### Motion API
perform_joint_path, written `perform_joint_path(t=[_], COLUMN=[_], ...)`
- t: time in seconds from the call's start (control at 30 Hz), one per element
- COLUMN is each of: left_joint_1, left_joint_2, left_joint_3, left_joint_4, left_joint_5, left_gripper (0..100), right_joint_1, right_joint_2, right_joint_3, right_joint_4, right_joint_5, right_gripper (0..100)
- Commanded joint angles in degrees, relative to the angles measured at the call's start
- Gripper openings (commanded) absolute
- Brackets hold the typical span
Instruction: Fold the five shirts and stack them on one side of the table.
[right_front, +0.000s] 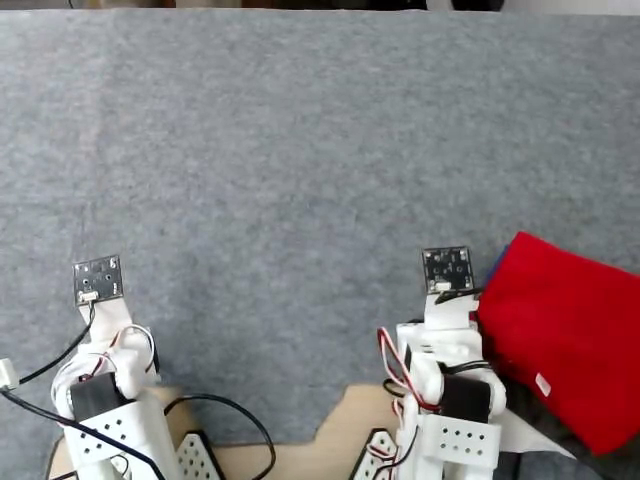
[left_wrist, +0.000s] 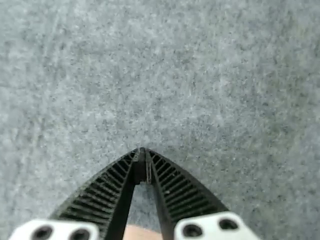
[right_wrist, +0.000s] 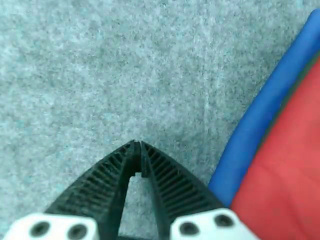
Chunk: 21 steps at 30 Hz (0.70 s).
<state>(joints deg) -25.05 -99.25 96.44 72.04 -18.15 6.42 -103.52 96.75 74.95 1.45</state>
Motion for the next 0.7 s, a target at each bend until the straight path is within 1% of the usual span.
perform_joint_path(t=[0.0, 0.67], left_joint_1=[0.1, 0.1], left_joint_2=[-4.5, -4.5], left_joint_3=[0.5, 0.5], left_joint_4=[1.0, 1.0], left_joint_5=[-0.2, -0.2], left_gripper=[2, 2], right_joint_1=[0.8, 0.8], right_joint_2=[-5.2, -5.2], right_joint_3=[0.0, 0.0], right_joint_4=[0.3, 0.3], right_joint_5=[0.3, 0.3], right_gripper=[0.6, 0.6])
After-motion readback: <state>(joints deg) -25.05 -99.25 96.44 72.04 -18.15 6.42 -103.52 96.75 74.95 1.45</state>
